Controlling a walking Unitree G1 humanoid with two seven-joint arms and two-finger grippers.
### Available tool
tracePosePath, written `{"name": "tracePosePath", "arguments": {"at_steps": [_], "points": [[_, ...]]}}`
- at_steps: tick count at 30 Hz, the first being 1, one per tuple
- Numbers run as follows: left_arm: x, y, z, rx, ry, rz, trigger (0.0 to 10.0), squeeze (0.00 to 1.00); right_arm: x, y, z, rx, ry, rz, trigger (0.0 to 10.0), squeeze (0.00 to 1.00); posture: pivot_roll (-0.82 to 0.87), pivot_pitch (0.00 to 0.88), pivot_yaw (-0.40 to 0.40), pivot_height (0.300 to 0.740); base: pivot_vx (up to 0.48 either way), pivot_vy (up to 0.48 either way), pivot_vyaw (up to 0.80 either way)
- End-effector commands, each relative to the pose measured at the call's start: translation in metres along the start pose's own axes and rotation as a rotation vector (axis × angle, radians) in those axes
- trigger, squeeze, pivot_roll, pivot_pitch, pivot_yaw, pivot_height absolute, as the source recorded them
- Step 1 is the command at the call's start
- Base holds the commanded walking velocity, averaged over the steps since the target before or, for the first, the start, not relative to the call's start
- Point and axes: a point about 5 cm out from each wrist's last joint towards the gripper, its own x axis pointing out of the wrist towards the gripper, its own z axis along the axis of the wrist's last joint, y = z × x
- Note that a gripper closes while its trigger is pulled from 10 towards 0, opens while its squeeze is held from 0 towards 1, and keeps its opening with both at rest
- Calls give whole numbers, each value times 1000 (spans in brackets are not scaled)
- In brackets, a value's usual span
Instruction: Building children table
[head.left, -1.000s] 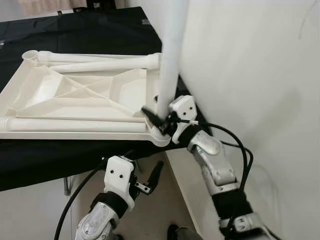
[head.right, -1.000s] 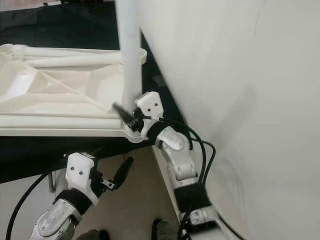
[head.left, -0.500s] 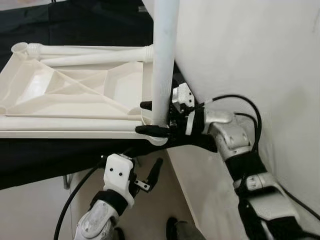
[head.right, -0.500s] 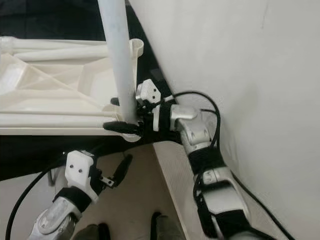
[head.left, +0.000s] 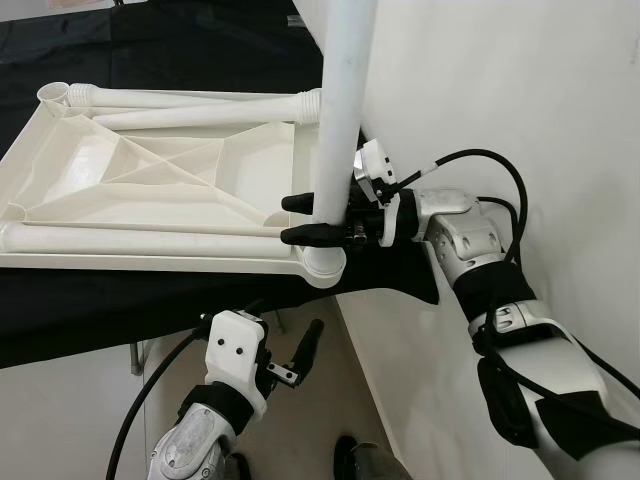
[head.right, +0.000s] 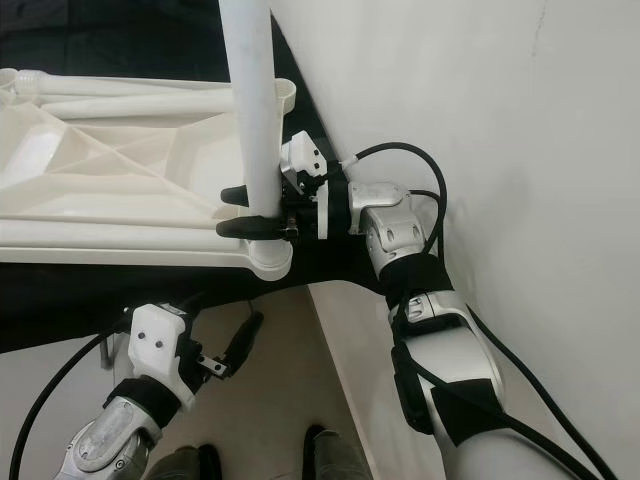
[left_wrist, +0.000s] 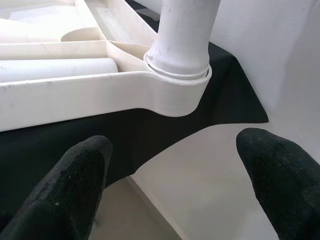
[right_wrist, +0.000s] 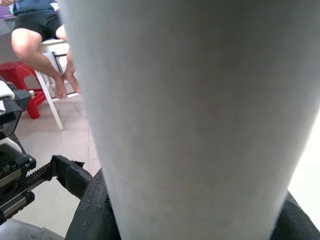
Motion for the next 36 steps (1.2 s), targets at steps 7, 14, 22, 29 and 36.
{"name": "tracePosePath", "arguments": {"at_steps": [7, 14, 22, 29, 36], "points": [[-3, -2, -3, -2, 18, -5, 10000, 0, -13, 9, -42, 48, 109, -423, 0, 0, 70, 261, -67, 740, 0, 0, 0], [-1, 0, -2, -2, 16, -13, 10000, 0, 10, 78, -70, 242, 113, -905, 0, 0, 47, 252, -45, 740, 0, 0, 0], [3, -2, -2, 1, 13, -47, 10000, 0, 17, 65, -71, 167, 133, -827, 0, 0, 52, 252, -62, 740, 0, 0, 0], [3, -2, -2, -5, 3, -13, 10000, 0, 22, 34, -45, 70, 71, -759, 10000, 1000, 56, 249, -64, 740, 0, 0, 0], [3, -2, -2, 2, 4, -16, 10000, 0, 18, 26, -22, -12, 39, -379, 10000, 0, 69, 246, -58, 740, 0, 0, 0]]}}
